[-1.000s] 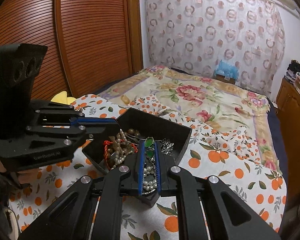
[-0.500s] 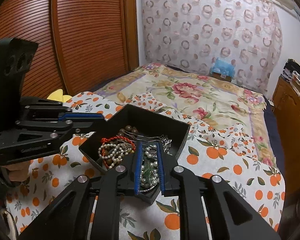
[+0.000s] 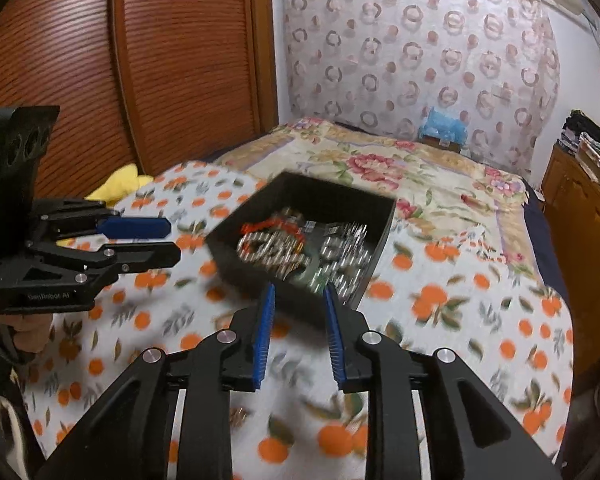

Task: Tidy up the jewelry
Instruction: 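Grasp the gold ring with the left tool while the right tool grasps the flower brooch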

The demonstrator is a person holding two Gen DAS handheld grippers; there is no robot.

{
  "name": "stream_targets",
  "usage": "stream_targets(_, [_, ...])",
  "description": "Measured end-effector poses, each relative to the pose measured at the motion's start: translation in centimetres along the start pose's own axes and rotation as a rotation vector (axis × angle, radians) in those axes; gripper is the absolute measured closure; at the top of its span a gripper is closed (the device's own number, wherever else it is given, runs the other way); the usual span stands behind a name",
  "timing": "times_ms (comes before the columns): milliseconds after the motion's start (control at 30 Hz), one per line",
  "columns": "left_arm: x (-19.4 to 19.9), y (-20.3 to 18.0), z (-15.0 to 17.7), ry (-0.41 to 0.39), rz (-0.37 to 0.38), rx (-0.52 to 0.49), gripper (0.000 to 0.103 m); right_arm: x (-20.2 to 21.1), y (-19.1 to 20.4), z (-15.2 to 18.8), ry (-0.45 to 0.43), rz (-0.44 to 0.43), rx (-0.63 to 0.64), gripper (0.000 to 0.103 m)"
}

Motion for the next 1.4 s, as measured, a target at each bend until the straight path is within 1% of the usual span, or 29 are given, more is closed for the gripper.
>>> stream_targets(33, [0.2,0.2,0.8,0.01,-0.002,0.005,0.064,-0.1,0.4,0.5,0.008,-0.005,-0.003,0.073])
stream_targets(100, [0.4,0.6,2.1,0.021,-0.006,0.015,0.063,0.0,1.2,1.7,0.027,-0.01,-0.003,0.065])
stream_targets(133, [0.4,0.7,2.6,0.027,-0.007,0.018,0.062,-0.1,1.6,2.0,0.034,-0.013,-0.002,0.064])
stream_targets(233, [0.7,0.9,4.2,0.044,-0.01,0.013,0.06,-0.3,2.5,3.3,0.067,-0.027,-0.001,0.063])
stream_targets(367, [0.9,0.8,5.9,0.065,-0.004,0.002,0.055,-0.8,3.6,4.6,0.115,-0.033,0.017,0.063])
stream_targets(467, [0.6,0.5,7.1,0.091,-0.007,-0.009,0.054,-1.0,4.7,5.1,0.14,-0.044,0.04,0.063])
stream_targets(633, [0.2,0.1,8.4,0.123,-0.005,-0.016,0.054,-1.6,5.4,5.4,0.177,-0.039,0.074,0.063])
stream_targets(667, [0.2,0.0,8.4,0.122,-0.01,-0.023,0.054,-1.7,5.4,5.5,0.185,-0.032,0.078,0.067])
stream_targets(700, [0.2,0.0,8.5,0.124,-0.01,-0.026,0.054,-1.7,5.3,5.6,0.18,-0.025,0.081,0.077])
stream_targets(733, [0.1,-0.1,8.4,0.126,-0.009,-0.029,0.054,-1.7,5.3,5.6,0.18,-0.026,0.083,0.083])
stream_targets(767, [0.0,-0.2,8.5,0.127,-0.013,-0.033,0.054,-1.7,5.2,5.6,0.18,-0.03,0.081,0.087])
stream_targets(1000, [0.0,-1.0,8.8,0.132,-0.005,-0.07,0.054,-1.5,5.1,5.9,0.15,-0.019,0.069,0.087])
stream_targets(1067, [0.0,-1.3,8.8,0.134,0.002,-0.079,0.056,-1.5,5.1,6.0,0.15,-0.018,0.069,0.087])
stream_targets(1133, [0.0,-1.6,8.9,0.136,0.003,-0.088,0.063,-1.3,5.0,6.0,0.149,-0.017,0.07,0.087])
stream_targets(1200, [-0.1,-1.8,8.9,0.135,-0.001,-0.101,0.071,-1.4,5.0,6.0,0.149,-0.021,0.067,0.087])
stream_targets(1233, [-0.1,-1.9,9.0,0.135,-0.006,-0.11,0.08,-1.4,5.0,6.0,0.148,-0.023,0.064,0.087])
stream_targets(1267, [-0.2,-2.2,9.0,0.136,-0.012,-0.125,0.084,-1.4,4.9,6.0,0.148,-0.025,0.062,0.087])
stream_targets(1333, [-0.3,-2.8,8.9,0.14,-0.017,-0.166,0.085,-1.3,4.9,6.1,0.147,-0.023,0.064,0.087])
stream_targets(1400, [-0.3,-3.2,8.7,0.132,-0.022,-0.174,0.085,-1.3,5.0,6.0,0.148,-0.018,0.068,0.087])
Point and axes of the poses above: each gripper's, at about its wrist camera, not at the fingertips, and x roughly against the way its jaws point, y to its left, z to its underside, the point moved 3 cm from there along -x, roughly the way its jaws point, and after that the axes turned 9 degrees about x, right-handed, at the moved point
